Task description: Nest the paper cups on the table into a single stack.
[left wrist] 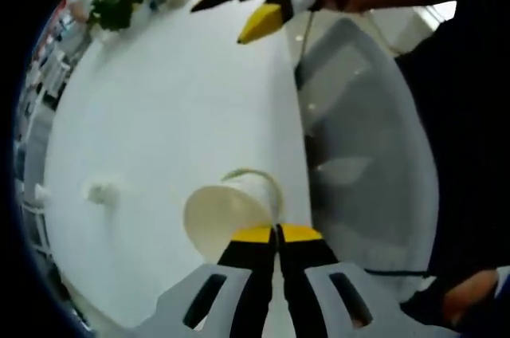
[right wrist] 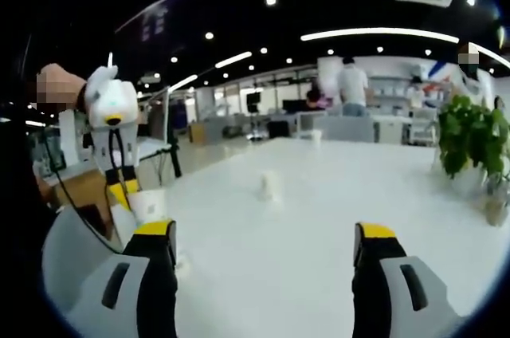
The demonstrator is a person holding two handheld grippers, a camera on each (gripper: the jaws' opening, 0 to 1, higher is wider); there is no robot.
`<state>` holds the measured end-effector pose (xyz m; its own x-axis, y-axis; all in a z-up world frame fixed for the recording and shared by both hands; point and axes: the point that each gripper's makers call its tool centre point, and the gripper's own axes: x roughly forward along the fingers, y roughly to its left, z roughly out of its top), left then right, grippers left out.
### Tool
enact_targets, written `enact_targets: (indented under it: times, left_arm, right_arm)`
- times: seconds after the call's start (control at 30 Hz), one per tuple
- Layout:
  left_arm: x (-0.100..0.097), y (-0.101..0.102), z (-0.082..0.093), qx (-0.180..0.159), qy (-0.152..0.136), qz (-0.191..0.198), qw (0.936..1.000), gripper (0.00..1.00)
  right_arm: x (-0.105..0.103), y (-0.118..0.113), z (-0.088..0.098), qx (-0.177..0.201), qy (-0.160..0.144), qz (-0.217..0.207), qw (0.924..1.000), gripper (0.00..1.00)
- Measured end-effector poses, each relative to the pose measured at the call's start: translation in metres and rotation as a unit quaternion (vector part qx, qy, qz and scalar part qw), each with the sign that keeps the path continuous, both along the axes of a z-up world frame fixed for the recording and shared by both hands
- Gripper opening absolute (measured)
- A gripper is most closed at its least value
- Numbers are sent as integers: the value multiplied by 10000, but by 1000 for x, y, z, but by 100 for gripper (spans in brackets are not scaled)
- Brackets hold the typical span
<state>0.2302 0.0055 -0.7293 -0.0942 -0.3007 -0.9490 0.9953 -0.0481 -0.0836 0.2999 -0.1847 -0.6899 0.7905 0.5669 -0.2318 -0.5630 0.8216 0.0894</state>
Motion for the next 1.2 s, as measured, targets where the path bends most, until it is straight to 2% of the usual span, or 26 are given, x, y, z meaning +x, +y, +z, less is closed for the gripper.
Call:
enact_targets:
  times: [0.53,0.97,1.2]
  left_arm:
    - [8,9,-19,310,30,48,9995,0]
    - [7,6,-19,172,28,-308,9994,0]
    - [5,7,-21,161,96,-260,9995,3]
  right_arm:
    - [0,0,-5,71,70,36,9999,89]
    - [1,-1,-7,164,122,23,9998,87]
    - [2,-1,-10,201,177,22,9996,86]
